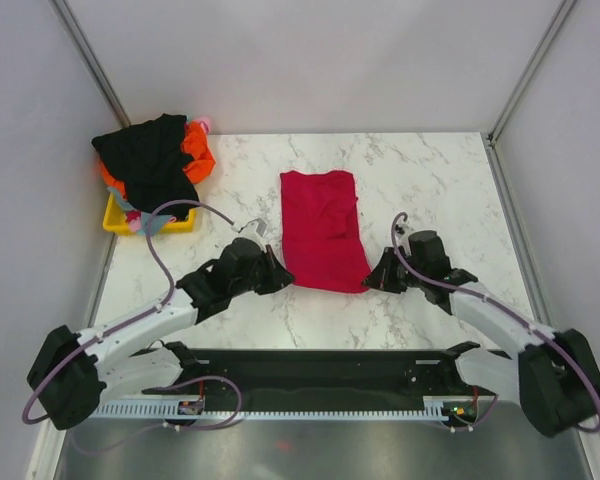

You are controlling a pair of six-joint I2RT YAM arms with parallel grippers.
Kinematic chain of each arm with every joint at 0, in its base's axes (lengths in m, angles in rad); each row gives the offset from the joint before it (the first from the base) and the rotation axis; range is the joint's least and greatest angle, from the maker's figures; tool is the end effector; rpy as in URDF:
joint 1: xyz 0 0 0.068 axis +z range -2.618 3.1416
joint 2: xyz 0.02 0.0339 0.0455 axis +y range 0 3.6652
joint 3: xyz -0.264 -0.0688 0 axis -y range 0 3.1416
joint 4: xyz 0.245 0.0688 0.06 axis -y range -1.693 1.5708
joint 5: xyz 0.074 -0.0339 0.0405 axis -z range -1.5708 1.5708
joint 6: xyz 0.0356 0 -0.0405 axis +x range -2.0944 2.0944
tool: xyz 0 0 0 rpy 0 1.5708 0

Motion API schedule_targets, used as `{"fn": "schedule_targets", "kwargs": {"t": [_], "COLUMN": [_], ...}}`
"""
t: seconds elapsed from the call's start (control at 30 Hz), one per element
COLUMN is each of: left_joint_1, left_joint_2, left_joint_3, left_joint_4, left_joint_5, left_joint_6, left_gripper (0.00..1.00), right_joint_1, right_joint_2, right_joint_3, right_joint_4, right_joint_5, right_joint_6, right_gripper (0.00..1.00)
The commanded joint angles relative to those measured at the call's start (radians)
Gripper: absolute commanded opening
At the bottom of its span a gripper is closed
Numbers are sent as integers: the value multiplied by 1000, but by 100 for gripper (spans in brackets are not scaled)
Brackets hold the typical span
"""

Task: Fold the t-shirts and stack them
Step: Fold the tshirt

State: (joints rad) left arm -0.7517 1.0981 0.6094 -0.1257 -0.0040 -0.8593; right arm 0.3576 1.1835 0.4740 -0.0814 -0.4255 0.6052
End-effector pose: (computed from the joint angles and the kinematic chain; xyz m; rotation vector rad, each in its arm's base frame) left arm 0.1709 -0.1596 0.2233 -0.1279 2.3299 -0.8690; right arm 0.2010 0.0908 0.1682 0.0876 2.4839 0.9451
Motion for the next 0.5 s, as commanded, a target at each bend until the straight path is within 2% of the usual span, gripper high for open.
{"fn": "schedule_targets", "kwargs": {"t": [0.0, 0.03, 0.17, 0.3, 0.47], "left_joint_1": [-49, -54, -60, -58, -51], "left_joint_2": [-119, -144, -221, -213, -127], "left_joint_3": [-23, -20, 56, 200, 335], "left_joint_4": [-158, -173, -268, -391, -436], "left_joint_5": [-54, -50, -53, -86, -119], "left_joint_6": [-99, -106, -109, -69, -29], "left_gripper": [2, 2, 2, 2, 2], "right_joint_1": [30, 32, 35, 37, 37], "right_joint_2": [-191, -270, -360, -325, -222], "right_joint_3": [0, 6, 89, 244, 385], "right_joint_4": [-197, -227, -348, -458, -488], "right_joint_5": [82, 91, 123, 177, 234], "right_joint_6": [60, 73, 100, 68, 24], "right_gripper": [0, 0, 0, 0, 0]}}
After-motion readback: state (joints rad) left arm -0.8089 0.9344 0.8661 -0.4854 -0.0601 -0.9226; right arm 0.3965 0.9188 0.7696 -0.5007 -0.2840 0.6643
